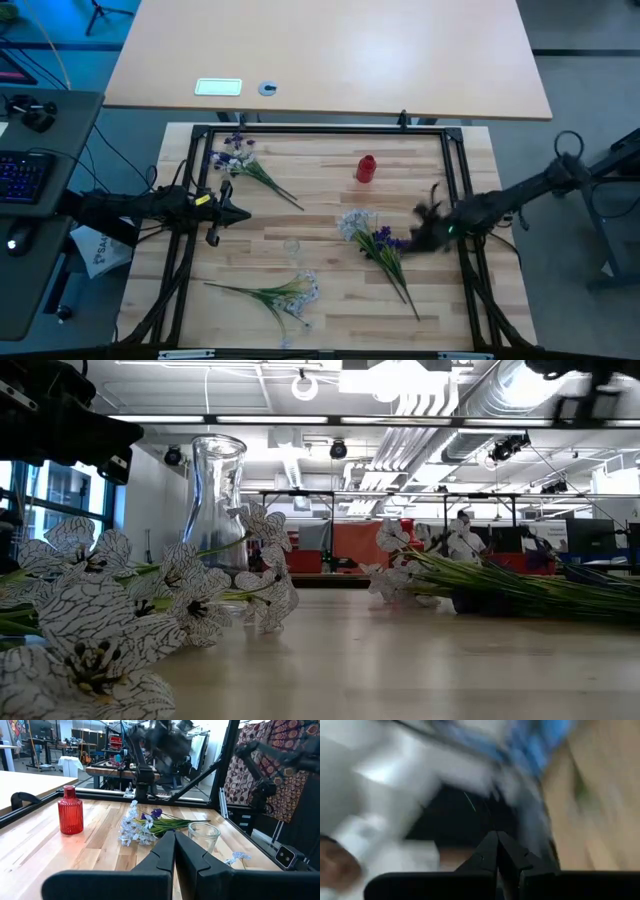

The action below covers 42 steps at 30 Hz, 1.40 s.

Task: Sort flowers into vase by color
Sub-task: Put the bottom violet flowers into the red vase

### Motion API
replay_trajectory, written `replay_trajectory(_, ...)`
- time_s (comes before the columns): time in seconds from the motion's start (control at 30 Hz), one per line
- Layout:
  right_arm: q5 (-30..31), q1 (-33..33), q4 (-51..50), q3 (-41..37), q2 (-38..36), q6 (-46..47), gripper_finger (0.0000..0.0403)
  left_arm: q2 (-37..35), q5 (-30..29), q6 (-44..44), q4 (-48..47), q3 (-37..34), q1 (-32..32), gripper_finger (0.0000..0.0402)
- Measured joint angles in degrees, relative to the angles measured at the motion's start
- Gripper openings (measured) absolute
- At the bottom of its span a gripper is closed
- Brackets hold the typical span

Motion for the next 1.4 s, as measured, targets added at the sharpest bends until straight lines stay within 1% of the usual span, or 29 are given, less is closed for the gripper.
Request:
replay_trajectory(0.07,-2.01,4.62,-13.03,5.06,5.45,5.01,0.0,0.0,0.02,0.0,0.0,0.02,0.0,0.0)
replay_trajectory(0.13,-2.01,8.49,-22.83,9.84,10.71,8.96,0.0,0.0,0.01,0.0,0.01,0.02,0.0,0.0)
replay_trajectory(0.23,-1.87,11.92,-34.72,15.36,18.26,13.28,0.0001,0.0,0.02,0.0,0.01,0.0,0.0,0.0)
replay_trajectory(0.3,-1.92,12.63,-39.3,18.23,22.56,15.74,0.0003,0.02,0.02,0.0,0.02,0.02,0.02,0.0)
replay_trajectory(0.4,-1.83,12.05,-43.33,20.56,27.88,16.81,0.0023,0.0,0.0,-0.01,0.0,0.0,0.01,0.0)
replay_trajectory(0.47,-1.81,11.35,-44.55,20.96,31.0,16.87,0.0046,0.0,0.01,0.0,0.02,0.02,0.0,0.0)
replay_trajectory(0.67,-1.61,7.84,-43.97,21.06,39.7,12.29,0.0149,0.0,0.0,0.0,0.0,0.02,0.0,0.0)
replay_trajectory(0.77,-1.61,6.31,-43.95,21.06,43.17,9.49,0.0192,0.0,0.01,0.0,0.0,0.02,0.0,0.0)
replay_trajectory(0.87,-1.78,5.36,-43.98,21.06,45.46,8.04,0.0219,0.0,0.0,0.0,0.01,0.01,0.0,0.0)
replay_trajectory(0.93,-1.35,5.29,-44.35,21.06,46.74,7.92,0.0228,0.01,0.02,0.0,0.01,0.02,0.02,0.0)
replay_trajectory(1.1,0.62,5.57,-43.97,21.3,49.81,8.55,0.0231,0.02,0.02,-0.01,0.01,0.02,0.01,0.0)
replay_trajectory(1.2,0.58,5.53,-44.2,21.43,51.29,8.26,0.0231,0.0,0.02,0.0,0.0,0.02,0.0,0.0)
replay_trajectory(1.27,0.58,5.53,-45.04,21.5,51.73,7.87,0.0223,0.02,0.02,0.0,0.02,0.0,0.0,0.0)
replay_trajectory(1.33,0.65,5.53,-46.49,21.52,51.51,5.92,0.0191,0.01,0.01,-0.01,0.02,0.01,0.01,0.0)
replay_trajectory(1.4,1.32,5.57,-48.43,21.17,50.29,3.95,0.0132,0.02,0.01,0.0,0.01,0.0,0.01,0.0)
